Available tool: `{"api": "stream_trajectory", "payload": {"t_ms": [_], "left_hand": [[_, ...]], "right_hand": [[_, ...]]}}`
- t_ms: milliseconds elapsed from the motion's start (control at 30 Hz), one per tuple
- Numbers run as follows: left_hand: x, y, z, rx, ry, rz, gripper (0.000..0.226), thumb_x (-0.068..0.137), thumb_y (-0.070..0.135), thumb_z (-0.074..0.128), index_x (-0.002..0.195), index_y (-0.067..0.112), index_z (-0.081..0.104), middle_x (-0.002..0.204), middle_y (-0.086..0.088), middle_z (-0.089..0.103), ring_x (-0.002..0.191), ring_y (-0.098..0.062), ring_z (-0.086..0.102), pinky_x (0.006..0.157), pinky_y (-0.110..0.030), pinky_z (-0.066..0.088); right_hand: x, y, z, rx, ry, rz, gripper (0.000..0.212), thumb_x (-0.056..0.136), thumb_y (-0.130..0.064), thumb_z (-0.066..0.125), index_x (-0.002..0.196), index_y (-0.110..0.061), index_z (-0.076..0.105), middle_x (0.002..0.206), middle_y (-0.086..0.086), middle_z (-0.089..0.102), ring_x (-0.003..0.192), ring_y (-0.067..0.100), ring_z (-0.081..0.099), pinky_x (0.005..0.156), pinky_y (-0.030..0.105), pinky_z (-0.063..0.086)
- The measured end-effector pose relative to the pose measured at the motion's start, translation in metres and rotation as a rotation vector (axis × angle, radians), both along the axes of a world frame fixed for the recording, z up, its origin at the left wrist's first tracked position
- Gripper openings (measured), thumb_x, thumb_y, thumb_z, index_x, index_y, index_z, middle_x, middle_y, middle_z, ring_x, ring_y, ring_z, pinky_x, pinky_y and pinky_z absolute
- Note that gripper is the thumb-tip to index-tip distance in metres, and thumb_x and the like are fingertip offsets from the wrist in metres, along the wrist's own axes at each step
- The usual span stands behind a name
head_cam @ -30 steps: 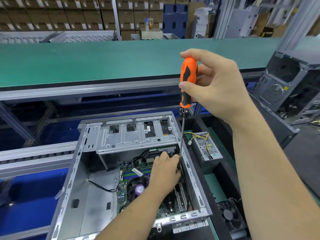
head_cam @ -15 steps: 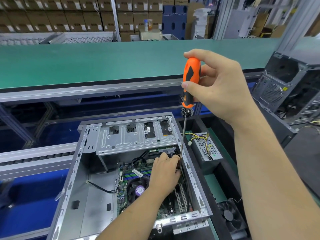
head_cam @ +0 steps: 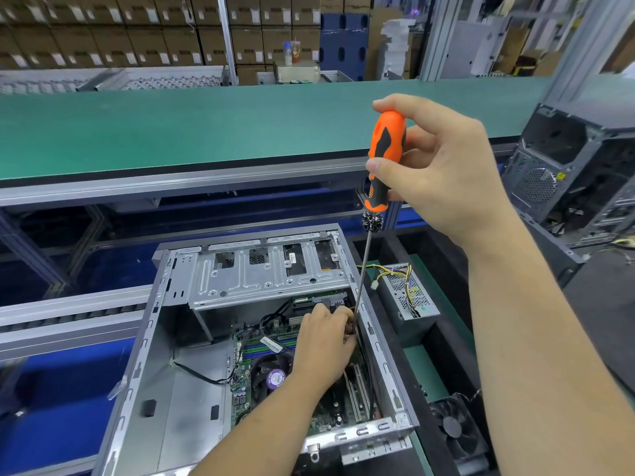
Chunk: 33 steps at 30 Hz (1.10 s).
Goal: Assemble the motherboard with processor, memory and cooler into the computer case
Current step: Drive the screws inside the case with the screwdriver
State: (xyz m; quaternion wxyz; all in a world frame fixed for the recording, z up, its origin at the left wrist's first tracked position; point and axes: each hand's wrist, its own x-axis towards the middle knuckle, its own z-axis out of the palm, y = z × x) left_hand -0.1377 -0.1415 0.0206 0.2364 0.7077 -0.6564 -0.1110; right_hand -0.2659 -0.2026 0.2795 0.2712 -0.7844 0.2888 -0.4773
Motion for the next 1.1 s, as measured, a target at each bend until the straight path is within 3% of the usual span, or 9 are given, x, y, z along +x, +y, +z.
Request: {"api": "stream_trajectory", "payload": {"t_ms": [200,433,700,867,1100], "left_hand": [[0.0034,0.0012,0.0025,-0.017,0.096,0.025,0.024,0.089,0.031,0.067,0.11,0.035,0.057,0.09,0.016,0.052,0.094,-0.01,0.039,0.083,-0.024,0.034],[0.004,0.0018,0.0051,-0.031,0.074,0.023,0.025,0.088,0.029,0.066,0.111,0.035,0.057,0.081,0.021,0.045,0.088,-0.009,0.035,0.078,-0.023,0.03],[0.0048,0.0028,0.0048,-0.034,0.071,0.02,0.025,0.088,0.032,0.066,0.11,0.036,0.056,0.086,0.019,0.05,0.09,-0.011,0.041,0.079,-0.024,0.033],[0.0042,0.0024,0.005,-0.053,0.072,0.024,0.021,0.087,0.031,0.066,0.104,0.035,0.055,0.081,0.018,0.051,0.087,-0.011,0.042,0.076,-0.024,0.033],[0.0051,0.0017,0.0021,-0.037,0.066,0.032,0.021,0.087,0.032,0.063,0.104,0.036,0.054,0.087,0.016,0.055,0.09,-0.011,0.045,0.081,-0.026,0.039]], "right_hand": [[0.0019,0.0028,0.0049,-0.004,0.003,-0.041,0.053,0.083,-0.011,0.08,0.131,-0.021,0.061,0.092,0.005,0.068,0.083,0.032,0.071,0.072,0.042,0.063],[0.0032,0.0045,0.0088,-0.057,0.039,-0.01,0.055,0.081,-0.015,0.083,0.132,-0.019,0.062,0.09,-0.011,0.062,0.081,0.025,0.066,0.077,0.041,0.061],[-0.0005,0.0025,0.009,0.0,0.013,0.157,0.058,0.087,0.0,0.069,0.139,-0.022,0.054,0.1,0.023,0.066,0.086,0.034,0.071,0.069,0.036,0.063],[0.0005,0.0024,0.0082,-0.018,-0.016,0.115,0.054,0.085,-0.003,0.075,0.134,-0.017,0.058,0.09,0.005,0.065,0.075,0.03,0.072,0.067,0.041,0.063],[-0.0009,0.0021,0.0088,-0.058,0.002,0.038,0.052,0.083,-0.013,0.08,0.131,-0.016,0.06,0.094,-0.002,0.064,0.083,0.031,0.069,0.071,0.042,0.063]]}}
